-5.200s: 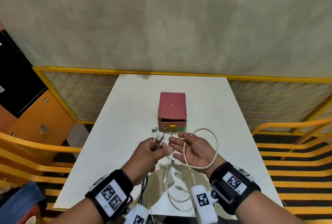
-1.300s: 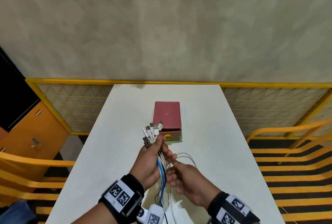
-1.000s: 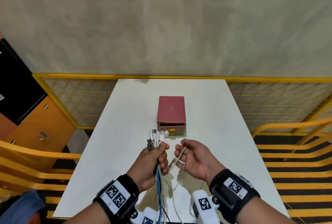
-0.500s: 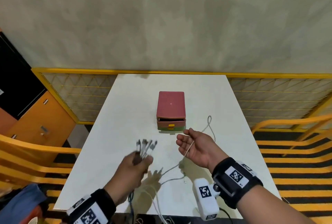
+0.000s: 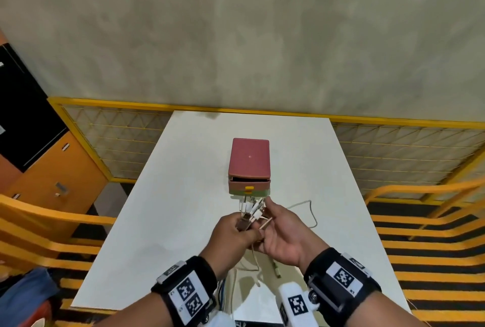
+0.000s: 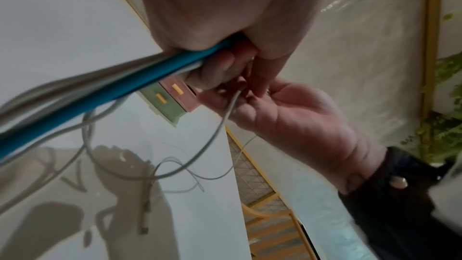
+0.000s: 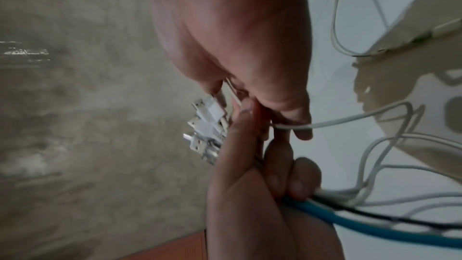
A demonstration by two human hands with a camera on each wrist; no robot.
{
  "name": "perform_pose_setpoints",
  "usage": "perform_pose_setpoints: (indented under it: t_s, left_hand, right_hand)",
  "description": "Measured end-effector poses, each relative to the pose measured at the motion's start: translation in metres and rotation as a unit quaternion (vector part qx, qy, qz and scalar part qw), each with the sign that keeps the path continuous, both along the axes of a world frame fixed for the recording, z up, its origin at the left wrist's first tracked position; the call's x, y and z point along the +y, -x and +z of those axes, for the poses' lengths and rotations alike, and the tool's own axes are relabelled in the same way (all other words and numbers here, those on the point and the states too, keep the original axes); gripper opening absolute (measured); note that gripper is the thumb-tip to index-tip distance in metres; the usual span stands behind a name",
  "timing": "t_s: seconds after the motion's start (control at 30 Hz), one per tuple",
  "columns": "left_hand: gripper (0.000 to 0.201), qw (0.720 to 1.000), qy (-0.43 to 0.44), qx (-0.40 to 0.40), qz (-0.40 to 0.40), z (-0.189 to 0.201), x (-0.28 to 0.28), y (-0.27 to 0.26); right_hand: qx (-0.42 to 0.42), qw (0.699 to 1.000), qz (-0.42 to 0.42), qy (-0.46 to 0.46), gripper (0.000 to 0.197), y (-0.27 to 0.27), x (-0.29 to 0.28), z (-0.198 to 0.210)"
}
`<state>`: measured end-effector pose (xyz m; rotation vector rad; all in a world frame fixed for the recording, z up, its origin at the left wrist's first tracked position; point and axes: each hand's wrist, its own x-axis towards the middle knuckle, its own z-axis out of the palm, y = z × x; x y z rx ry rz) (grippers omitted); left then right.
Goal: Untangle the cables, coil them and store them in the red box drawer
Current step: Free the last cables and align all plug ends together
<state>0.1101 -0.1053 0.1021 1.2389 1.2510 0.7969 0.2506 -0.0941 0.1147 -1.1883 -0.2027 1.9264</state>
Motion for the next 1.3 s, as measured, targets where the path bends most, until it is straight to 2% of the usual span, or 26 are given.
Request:
perform_pose_setpoints:
  t_s: [0.13,0.23,0.3,0.37,0.4,0.43,0.5,0.57,0.6,0.67,0.8,0.93,1.03,1.17,1.23,1.3]
  left_hand:
    - [0.016,0.993,0.053,0.076,-0.078,-0.01,-0.011,0.035]
    - [0.016,0.97,0.108,0.167,-0.142,-0.023,-0.02,0.068]
    - [0.018,0.943,0.109,0.239,-0.204,-0.029,-0.02,0.086]
    - [0.011,0.932,0.106,0.251,-0.239,-0.026,-0.02,0.095]
    - [0.01,0.941,0.109,0.229,-0.222,-0.024,-0.019,0.096]
    - [0.011,0.96,0.116,0.187,-0.172,-0.02,-0.019,0.094]
    - [0.013,0.99,0.118,0.075,-0.031,-0.014,-0.013,0.084]
    - [0.013,0.993,0.104,-0.013,0.062,-0.004,0.0,0.067]
    - [0.01,0.993,0.085,-0.039,0.078,0.001,0.006,0.058]
    - [0.006,0.996,0.032,-0.051,0.067,0.009,0.016,0.038]
    - [0.026,0.997,-0.043,0.009,0.063,0.003,0.025,0.009]
    - [0.015,0.997,-0.043,0.029,0.065,-0.006,0.033,0.008]
    - [0.011,0.999,-0.02,0.021,0.02,-0.005,0.027,0.015]
    - [0.016,0.992,0.036,0.056,-0.108,-0.007,0.007,0.034]
    - [0.018,0.976,0.082,0.078,-0.184,-0.005,-0.003,0.05]
    - [0.02,0.945,0.098,0.142,-0.277,-0.002,-0.009,0.068]
  right_hand:
    - [-0.028,0.997,-0.076,-0.009,0.023,-0.027,0.017,0.007]
    - [-0.031,0.994,-0.097,-0.025,0.023,-0.044,0.028,0.014]
    - [-0.033,0.994,-0.098,-0.032,0.023,-0.046,0.031,0.018]
    - [-0.038,0.993,-0.102,-0.036,0.022,-0.043,0.03,0.021]
    - [-0.042,0.993,-0.101,-0.037,0.023,-0.04,0.029,0.02]
    - [-0.047,0.993,-0.096,-0.039,0.024,-0.037,0.028,0.019]
    - [-0.054,0.994,-0.082,-0.039,0.022,-0.028,0.025,0.014]
    - [-0.06,0.995,-0.067,-0.037,0.019,-0.019,0.023,0.008]
    - [-0.065,0.996,-0.057,-0.036,0.02,-0.014,0.023,0.004]
    - [-0.061,0.997,-0.044,-0.035,0.023,-0.004,0.022,-0.001]
    - [-0.004,0.999,-0.029,-0.037,0.024,0.016,0.022,-0.002]
    - [0.004,1.0,-0.007,-0.026,0.039,0.024,0.023,-0.005]
    - [-0.009,1.0,0.002,-0.001,0.04,0.023,0.026,-0.006]
    - [-0.023,0.999,-0.023,0.003,0.012,0.008,0.035,-0.001]
    - [-0.042,0.998,-0.044,0.002,0.015,-0.004,0.041,0.002]
    - [-0.055,0.997,-0.057,-0.007,0.02,-0.015,0.046,0.009]
